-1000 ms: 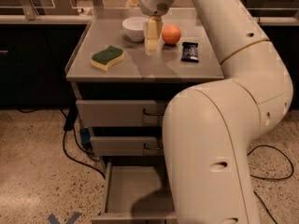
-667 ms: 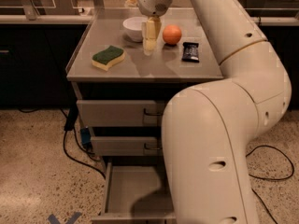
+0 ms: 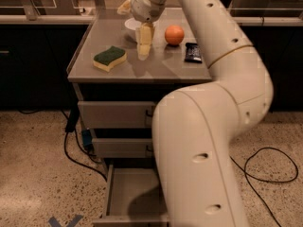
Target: Place sponge into bottom drawer
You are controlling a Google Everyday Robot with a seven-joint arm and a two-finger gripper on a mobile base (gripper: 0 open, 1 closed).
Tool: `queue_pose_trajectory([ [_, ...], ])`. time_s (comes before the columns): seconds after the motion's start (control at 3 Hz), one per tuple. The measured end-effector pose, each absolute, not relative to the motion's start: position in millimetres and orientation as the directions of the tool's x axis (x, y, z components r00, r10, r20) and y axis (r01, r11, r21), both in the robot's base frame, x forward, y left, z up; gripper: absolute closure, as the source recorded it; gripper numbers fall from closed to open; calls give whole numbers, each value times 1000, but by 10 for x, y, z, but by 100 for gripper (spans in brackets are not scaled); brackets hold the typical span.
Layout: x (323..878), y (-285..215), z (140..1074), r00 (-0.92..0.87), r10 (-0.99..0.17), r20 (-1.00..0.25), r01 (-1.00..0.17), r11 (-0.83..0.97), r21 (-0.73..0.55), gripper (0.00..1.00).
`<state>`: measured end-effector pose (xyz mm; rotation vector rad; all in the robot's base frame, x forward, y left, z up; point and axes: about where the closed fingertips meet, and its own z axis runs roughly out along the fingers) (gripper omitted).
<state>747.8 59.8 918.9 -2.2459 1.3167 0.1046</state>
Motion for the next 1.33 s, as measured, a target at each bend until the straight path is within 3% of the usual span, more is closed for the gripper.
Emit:
queue_pose_trajectory([
  [0.67, 7535, 1693, 8420, 642, -617, -455, -767, -526, -368, 0],
  [1.0, 7600, 1819, 8357, 644, -607, -466, -765, -515, -386, 16],
  [1.33, 7645, 1882, 8340, 644, -605, -468, -765, -504, -401, 39],
])
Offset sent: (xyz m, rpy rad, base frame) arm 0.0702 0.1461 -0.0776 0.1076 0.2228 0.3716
